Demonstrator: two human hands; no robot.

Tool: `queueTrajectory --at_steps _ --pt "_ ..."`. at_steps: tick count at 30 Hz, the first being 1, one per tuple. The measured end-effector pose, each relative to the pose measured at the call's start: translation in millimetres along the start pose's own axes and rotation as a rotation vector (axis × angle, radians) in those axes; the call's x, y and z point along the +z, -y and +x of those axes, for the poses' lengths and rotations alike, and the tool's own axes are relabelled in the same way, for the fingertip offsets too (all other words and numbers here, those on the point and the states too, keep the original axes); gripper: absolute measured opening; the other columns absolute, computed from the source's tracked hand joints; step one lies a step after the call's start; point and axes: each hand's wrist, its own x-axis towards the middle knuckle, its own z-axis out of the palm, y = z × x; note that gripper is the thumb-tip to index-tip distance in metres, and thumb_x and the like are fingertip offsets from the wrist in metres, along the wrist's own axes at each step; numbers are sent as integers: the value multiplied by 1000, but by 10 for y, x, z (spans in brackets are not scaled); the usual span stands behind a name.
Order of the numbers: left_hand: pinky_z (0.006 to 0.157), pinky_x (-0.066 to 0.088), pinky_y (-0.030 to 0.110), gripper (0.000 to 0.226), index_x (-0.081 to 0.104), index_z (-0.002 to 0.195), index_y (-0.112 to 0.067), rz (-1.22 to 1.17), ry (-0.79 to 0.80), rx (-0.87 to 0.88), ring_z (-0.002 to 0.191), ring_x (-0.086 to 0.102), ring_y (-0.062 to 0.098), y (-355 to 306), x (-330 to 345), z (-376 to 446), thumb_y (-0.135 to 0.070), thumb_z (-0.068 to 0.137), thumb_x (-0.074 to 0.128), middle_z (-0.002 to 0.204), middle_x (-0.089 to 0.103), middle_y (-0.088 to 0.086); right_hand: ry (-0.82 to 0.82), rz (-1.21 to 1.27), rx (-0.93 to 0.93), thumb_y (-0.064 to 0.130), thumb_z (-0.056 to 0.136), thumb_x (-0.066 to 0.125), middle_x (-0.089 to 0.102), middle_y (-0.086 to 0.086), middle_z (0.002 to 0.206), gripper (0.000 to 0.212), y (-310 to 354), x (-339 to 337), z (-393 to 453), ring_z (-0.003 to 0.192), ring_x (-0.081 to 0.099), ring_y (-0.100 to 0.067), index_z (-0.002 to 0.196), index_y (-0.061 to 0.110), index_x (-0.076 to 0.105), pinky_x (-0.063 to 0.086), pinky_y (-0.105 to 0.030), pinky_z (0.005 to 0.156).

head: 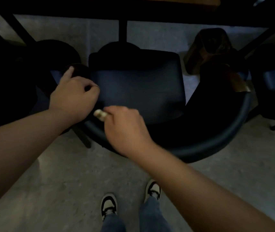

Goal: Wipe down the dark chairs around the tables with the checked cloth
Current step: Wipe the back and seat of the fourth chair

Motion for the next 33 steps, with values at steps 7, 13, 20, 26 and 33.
queueTrajectory --at_steps 7,13,20,26,33 --pt "110 26 30 31 69 112 -36 -26 -92 52 146 22 15 27 33 -12 -39 89 49 152 40 -2 50 103 2 16 93 43 68 -10 113 33 -87 -59 83 106 58 -28 109 13 71 48 -38 89" --pt "96 40 32 28 75 95 -32 -74 -158 95 126 50 19 -21 40 -73 -43 81 54 129 62 -4 21 89 -93 22 92 47 66 -3 85 27 -111 -40 35 68 60 -17 101 23 72 47 -25 51" --pt "72 48 35 26 71 75 -8 -212 -135 172 90 63 32 -43 36 -127 -34 76 68 89 68 15 -73 -84 -177 31 91 54 72 -6 83 23 -60 -30 -51 71 68 -22 102 19 70 55 -30 60" --pt "79 48 26 26 68 113 -10 -202 -191 308 116 57 32 -10 63 -121 -24 96 53 124 60 14 -195 -211 -230 25 88 54 73 -8 92 24 -40 -46 -84 87 69 -27 101 14 72 56 -43 82" --pt "92 45 32 34 64 121 -5 -390 -75 389 117 57 30 202 -45 -262 -26 98 50 116 65 12 -545 -333 -586 23 94 52 63 8 95 33 -97 199 -397 69 58 -4 127 24 53 47 -18 59"
